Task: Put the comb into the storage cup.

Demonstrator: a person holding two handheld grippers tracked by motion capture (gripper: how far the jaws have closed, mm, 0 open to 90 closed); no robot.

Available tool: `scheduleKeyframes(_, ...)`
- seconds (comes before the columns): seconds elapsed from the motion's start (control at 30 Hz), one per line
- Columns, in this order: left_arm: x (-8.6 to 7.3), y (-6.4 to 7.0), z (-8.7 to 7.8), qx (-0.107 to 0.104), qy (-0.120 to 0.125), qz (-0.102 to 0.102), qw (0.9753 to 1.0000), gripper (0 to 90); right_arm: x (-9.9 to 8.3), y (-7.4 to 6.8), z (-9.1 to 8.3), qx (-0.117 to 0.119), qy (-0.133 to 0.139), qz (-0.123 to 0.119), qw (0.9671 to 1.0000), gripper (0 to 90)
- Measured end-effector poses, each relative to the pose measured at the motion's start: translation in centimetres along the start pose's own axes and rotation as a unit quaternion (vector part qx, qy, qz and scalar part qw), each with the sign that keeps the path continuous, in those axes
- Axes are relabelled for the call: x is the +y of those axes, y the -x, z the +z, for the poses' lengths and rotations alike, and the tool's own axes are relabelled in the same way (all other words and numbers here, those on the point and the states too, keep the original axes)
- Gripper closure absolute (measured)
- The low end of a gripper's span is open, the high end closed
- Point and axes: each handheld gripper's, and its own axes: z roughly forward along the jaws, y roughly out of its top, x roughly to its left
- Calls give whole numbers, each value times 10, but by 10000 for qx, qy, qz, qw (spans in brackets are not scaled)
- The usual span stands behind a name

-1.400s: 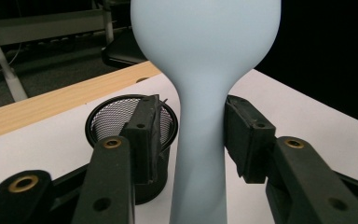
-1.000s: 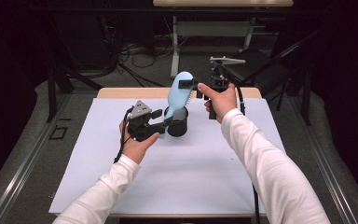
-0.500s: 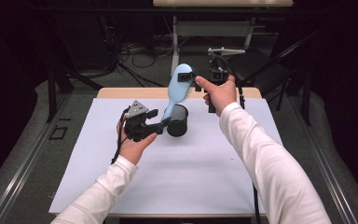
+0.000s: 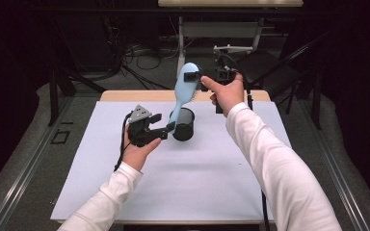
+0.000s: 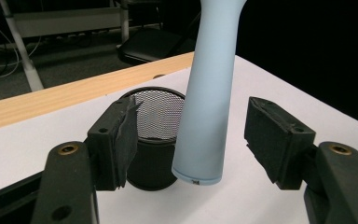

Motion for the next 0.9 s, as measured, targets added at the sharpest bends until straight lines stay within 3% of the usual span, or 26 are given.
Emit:
scheduleKeyframes(0.23,-1,-3,-5,-22,0,-184,9998,350,5,-4,-2,-114,38,-143,9998,525)
scheduleKeyframes(0.43,-2,-8,-7,18,-76,-174,9998,349,8,-7,-3,-263,68,-298,9992,525)
scheduleKeyframes(0.6,-4,-11,-9,244,-81,-60,9997,347,11,-10,-2,-327,115,-362,9987,525)
scheduleKeyframes(0.67,-4,-11,-9,352,-75,-15,9994,331,11,-11,-2,-371,124,-413,9984,524)
scheduleKeyframes(0.9,-8,-14,-6,437,-231,-75,9987,203,13,-14,1,-576,188,-639,9961,524)
